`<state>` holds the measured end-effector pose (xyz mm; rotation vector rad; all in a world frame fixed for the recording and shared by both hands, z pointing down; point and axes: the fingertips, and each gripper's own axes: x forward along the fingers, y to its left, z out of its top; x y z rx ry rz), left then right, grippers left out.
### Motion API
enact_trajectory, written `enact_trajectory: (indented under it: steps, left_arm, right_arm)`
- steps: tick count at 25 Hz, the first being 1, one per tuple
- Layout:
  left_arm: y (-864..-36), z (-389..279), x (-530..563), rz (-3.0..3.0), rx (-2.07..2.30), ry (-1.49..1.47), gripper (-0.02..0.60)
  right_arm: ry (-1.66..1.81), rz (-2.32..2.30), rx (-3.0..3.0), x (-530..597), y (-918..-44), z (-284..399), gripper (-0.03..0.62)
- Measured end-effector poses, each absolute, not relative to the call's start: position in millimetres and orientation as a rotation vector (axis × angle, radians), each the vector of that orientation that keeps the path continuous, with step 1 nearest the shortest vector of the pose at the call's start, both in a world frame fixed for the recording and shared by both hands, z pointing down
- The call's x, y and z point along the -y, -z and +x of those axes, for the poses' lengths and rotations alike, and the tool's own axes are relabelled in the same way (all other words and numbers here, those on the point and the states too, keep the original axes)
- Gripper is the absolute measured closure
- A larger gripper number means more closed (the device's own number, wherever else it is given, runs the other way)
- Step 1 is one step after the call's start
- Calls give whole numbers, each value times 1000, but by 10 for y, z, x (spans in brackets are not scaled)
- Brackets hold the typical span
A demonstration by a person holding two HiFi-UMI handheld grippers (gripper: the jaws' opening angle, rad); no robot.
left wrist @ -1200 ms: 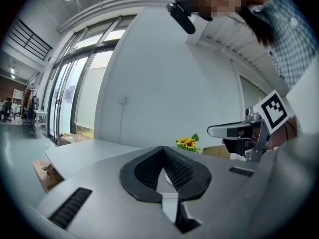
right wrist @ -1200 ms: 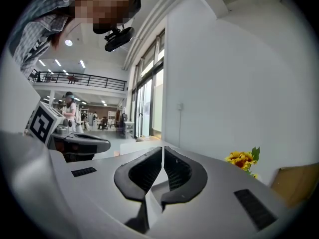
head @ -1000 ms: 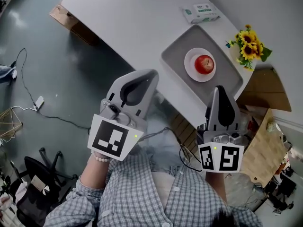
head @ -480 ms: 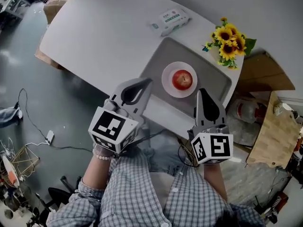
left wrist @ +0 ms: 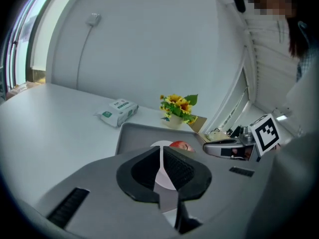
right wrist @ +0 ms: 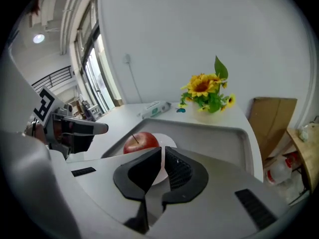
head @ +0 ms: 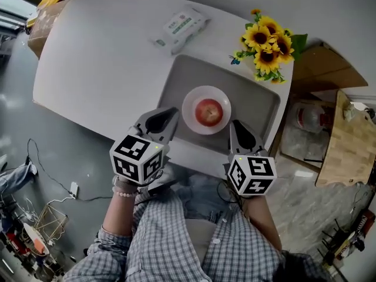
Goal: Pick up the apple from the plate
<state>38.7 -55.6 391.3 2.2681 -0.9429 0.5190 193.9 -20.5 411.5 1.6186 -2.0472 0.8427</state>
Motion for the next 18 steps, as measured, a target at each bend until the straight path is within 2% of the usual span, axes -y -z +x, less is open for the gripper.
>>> enact_trajectory:
  steps: [12, 15, 18]
  left_arm:
    - [-4493, 583, 715, 2228, 691, -746, 565]
    - [-4611, 611, 712, 2213, 624, -795, 510]
    - [-4717, 614, 719, 2175, 606, -837, 494]
  right_arm:
    - [-1226, 1718, 1849, 205, -4642, 2040, 560]
    - [-1280, 1736, 1809, 204, -4722, 2047, 526]
    - [-1313, 1731, 1792, 200, -4788, 2023, 505]
